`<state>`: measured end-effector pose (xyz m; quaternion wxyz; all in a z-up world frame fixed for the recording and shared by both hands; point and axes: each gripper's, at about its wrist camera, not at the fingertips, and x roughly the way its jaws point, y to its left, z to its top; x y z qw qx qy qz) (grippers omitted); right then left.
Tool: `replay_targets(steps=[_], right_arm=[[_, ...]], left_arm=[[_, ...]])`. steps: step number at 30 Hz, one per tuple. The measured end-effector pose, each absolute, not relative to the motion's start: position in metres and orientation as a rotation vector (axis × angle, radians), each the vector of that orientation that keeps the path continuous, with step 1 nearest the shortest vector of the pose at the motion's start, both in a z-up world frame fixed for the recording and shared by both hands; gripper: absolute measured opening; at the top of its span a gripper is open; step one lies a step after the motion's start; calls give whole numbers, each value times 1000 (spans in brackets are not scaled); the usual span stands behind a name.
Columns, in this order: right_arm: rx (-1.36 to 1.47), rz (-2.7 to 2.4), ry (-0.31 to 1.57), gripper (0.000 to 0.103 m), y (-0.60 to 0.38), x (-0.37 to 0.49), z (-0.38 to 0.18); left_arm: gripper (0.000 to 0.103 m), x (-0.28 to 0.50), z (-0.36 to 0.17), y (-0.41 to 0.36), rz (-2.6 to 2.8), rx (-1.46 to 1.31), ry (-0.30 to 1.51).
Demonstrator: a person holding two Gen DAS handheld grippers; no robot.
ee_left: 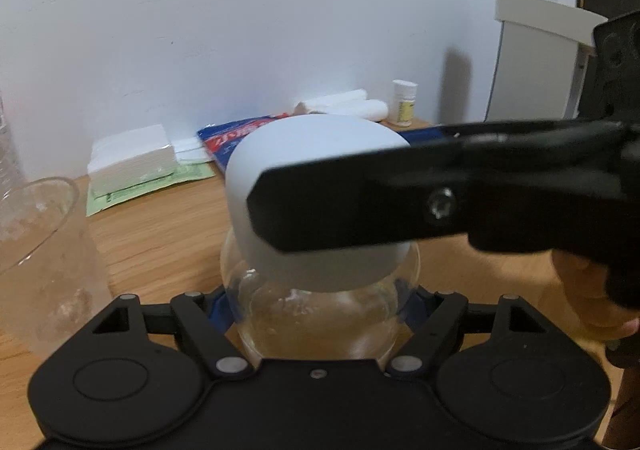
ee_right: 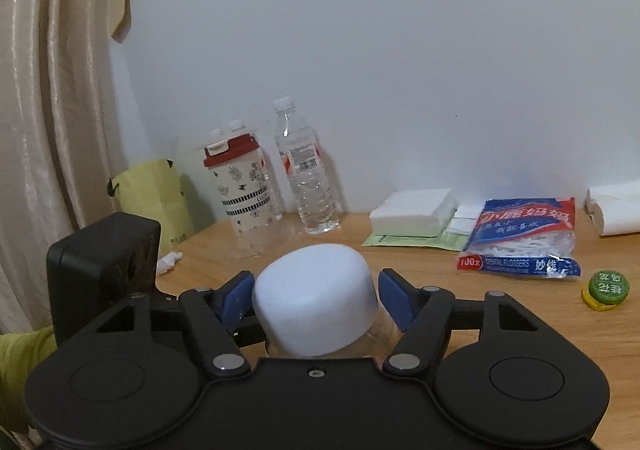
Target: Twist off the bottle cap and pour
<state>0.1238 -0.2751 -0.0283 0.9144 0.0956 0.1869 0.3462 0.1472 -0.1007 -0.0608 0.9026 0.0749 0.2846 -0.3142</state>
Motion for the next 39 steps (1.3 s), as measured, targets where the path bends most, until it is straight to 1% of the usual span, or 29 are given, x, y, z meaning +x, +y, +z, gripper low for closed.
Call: replay_targets(steps=[6, 7, 9, 18, 31, 34, 39], right_arm=[[115, 707, 364, 74, -273, 120, -24], [94, 704, 363, 72, -273, 119, -23], [73, 699, 359, 72, -273, 117, -23], [61, 748, 360, 71, -290, 118, -23], [-24, 871, 390, 69, -298, 128, -22], [-17, 894, 398, 69, -301, 133, -21], [-28, 893, 395, 69, -300, 132, -21]], left_arm=[[79, 146, -57, -107, -673, 170, 559], [79, 146, -56, -108, -679, 172, 561], [79, 147, -56, -109, -688, 170, 568], [79, 149, -51, -113, -739, 225, 556], [79, 165, -47, -104, -843, 226, 584], [79, 149, -55, -115, -853, 214, 584], [79, 128, -59, -111, -850, 214, 584]])
